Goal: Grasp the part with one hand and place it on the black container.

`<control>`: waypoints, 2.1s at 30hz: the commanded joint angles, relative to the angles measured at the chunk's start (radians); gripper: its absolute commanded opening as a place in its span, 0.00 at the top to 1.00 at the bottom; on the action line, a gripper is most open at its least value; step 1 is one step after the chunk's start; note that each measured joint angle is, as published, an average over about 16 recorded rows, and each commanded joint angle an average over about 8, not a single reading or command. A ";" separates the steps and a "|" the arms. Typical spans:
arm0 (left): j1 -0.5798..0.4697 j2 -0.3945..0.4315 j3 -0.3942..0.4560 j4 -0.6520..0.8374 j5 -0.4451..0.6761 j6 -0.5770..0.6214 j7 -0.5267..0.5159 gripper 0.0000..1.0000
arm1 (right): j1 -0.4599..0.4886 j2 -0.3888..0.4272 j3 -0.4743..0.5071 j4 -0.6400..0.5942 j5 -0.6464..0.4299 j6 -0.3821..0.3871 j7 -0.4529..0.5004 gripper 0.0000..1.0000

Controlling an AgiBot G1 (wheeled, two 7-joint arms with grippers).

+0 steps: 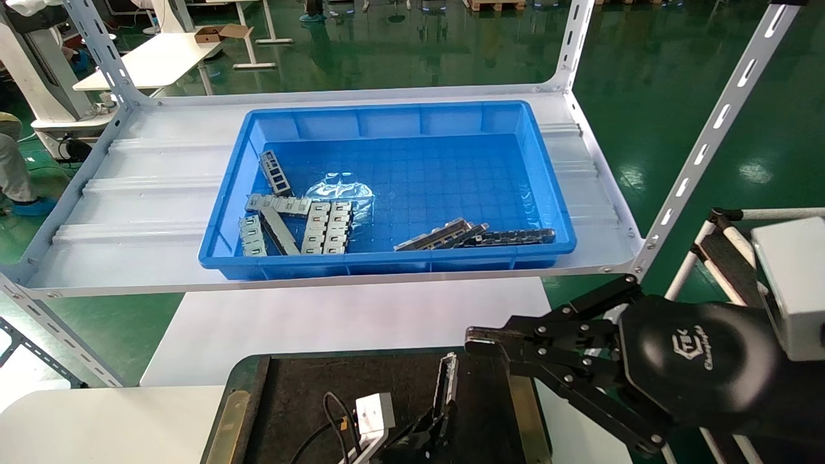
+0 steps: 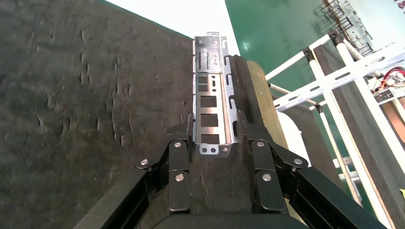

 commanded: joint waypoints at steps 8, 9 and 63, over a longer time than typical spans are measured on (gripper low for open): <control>-0.050 0.006 0.135 0.004 -0.119 -0.132 -0.013 1.00 | 0.000 0.000 0.000 0.000 0.000 0.000 0.000 1.00; -0.056 0.006 0.149 0.004 -0.132 -0.145 -0.014 1.00 | 0.000 0.000 0.000 0.000 0.000 0.000 0.000 1.00; -0.224 -0.208 0.421 -0.190 -0.142 -0.111 -0.176 0.00 | 0.001 0.001 -0.002 0.000 0.001 0.001 -0.001 0.00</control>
